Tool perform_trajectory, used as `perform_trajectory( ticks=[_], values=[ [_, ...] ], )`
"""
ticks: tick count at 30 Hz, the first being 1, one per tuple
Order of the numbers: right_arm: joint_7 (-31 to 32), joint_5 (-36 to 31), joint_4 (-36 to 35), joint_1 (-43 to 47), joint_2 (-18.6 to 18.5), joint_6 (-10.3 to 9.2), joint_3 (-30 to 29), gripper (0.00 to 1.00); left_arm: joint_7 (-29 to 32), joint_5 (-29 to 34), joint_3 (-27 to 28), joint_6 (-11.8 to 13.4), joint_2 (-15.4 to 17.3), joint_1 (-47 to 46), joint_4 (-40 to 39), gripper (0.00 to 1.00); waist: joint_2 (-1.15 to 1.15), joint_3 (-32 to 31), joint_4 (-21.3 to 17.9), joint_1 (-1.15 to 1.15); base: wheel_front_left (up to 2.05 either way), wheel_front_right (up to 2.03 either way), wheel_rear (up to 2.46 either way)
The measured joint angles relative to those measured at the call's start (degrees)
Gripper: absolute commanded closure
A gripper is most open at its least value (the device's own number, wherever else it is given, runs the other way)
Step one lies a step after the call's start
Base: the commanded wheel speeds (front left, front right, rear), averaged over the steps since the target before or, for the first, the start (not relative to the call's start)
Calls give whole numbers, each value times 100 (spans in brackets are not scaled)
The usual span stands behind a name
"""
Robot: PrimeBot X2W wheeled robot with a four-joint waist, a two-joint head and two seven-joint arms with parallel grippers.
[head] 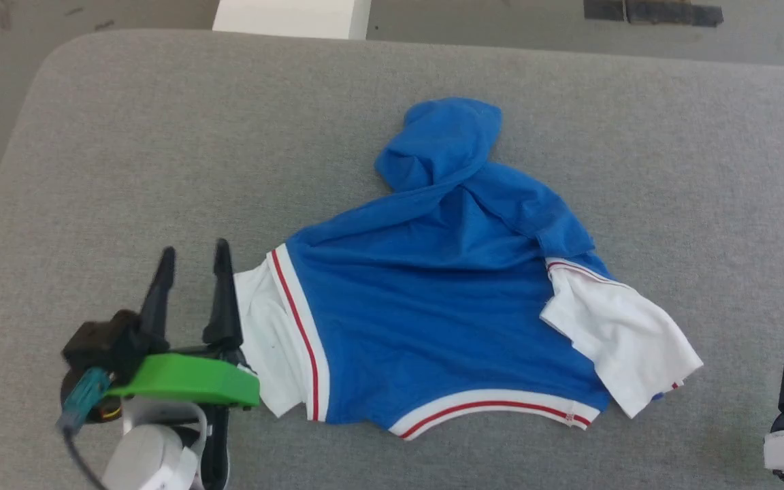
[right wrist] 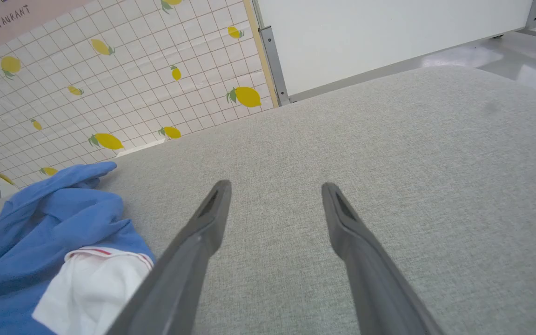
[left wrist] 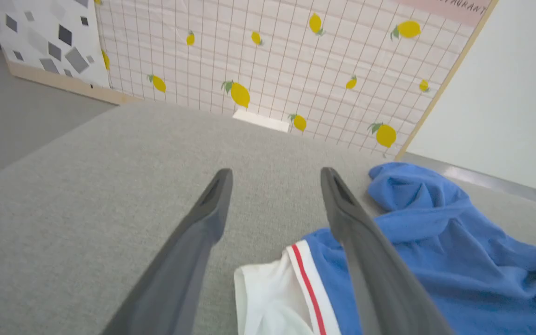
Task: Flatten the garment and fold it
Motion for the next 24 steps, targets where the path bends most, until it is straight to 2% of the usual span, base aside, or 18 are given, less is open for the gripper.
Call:
perform_trajectory(
  ticks=[3, 9, 13, 17, 21, 24],
  values=[
    [8, 1, -1, 20, 0, 0, 31, 0, -243, 211, 164, 91, -129, 271, -614, 0, 0, -118, 50, 0, 0, 0, 0],
    [8, 11, 27, 58, 0, 0, 164, 0, -289, 754, 547, 107, -522, 818, -1493, 0, 0, -291, 111, 0, 0, 0, 0],
    [5, 37, 45, 151, -1, 0, 227, 0, -289, 1007, 521, 16, -656, 1391, -1423, 0, 0, -375, 117, 0, 0, 0, 0],
    [105, -66, -65, 228, -2, 0, 432, 0, -289, 1055, 482, -46, -687, 1536, -1328, 0, 0, -432, 145, 0, 0, 0, 0],
    [377, -300, -405, 229, 0, 0, 717, 0, -289, 1029, 427, -69, -691, 1529, -1288, 0, 0, -495, 175, 0, 0, 0, 0],
    [818, -632, -708, 218, -2, 0, 1013, 0, -289, 998, 355, -68, -693, 1521, -1251, 0, 0, -525, 200, 0, 0, 0, 0]
  ],
)
